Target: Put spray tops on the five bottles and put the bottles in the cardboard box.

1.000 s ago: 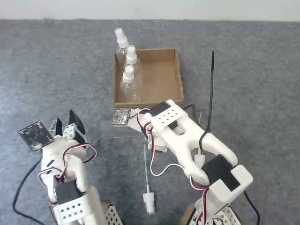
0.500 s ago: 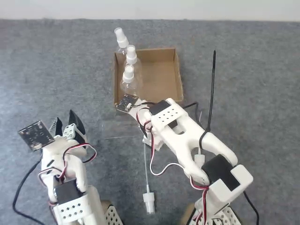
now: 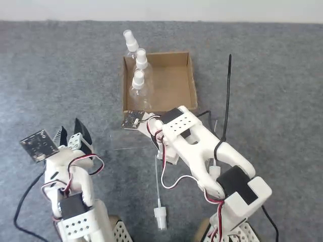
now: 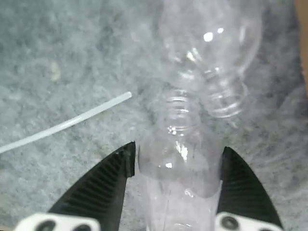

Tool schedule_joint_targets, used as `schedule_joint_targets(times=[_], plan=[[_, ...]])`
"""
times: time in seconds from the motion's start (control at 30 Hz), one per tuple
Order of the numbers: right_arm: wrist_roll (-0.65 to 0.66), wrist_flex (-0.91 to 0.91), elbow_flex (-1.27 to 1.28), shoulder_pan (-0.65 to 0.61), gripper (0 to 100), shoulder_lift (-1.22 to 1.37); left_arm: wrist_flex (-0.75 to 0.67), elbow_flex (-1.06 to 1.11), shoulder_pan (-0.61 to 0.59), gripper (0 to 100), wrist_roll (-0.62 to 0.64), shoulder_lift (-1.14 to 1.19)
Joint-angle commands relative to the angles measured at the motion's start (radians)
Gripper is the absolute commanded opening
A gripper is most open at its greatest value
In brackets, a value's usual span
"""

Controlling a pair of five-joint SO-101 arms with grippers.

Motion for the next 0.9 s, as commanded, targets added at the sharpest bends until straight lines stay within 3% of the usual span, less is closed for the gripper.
schedule_joint_targets(times=[0.0, 0.27, 0.53, 0.87], plan=[[0.021, 0.013, -0.054, 0.015, 24.1, -0.01, 0.005, -0.01, -0.003, 14, -0.006, -0.017], [0.023, 0.013, -0.037, 0.016, 23.5, -0.016, 0.005, -0.01, -0.003, 14, -0.006, -0.017], [0.014, 0.013, -0.048, 0.016, 6.6, -0.022, 0.005, -0.01, -0.003, 14, -0.006, -0.017], [-0.184, 0.015, -0.104, 0.015, 2.9, -0.022, 0.005, -0.01, -0.003, 14, -0.008, -0.017]])
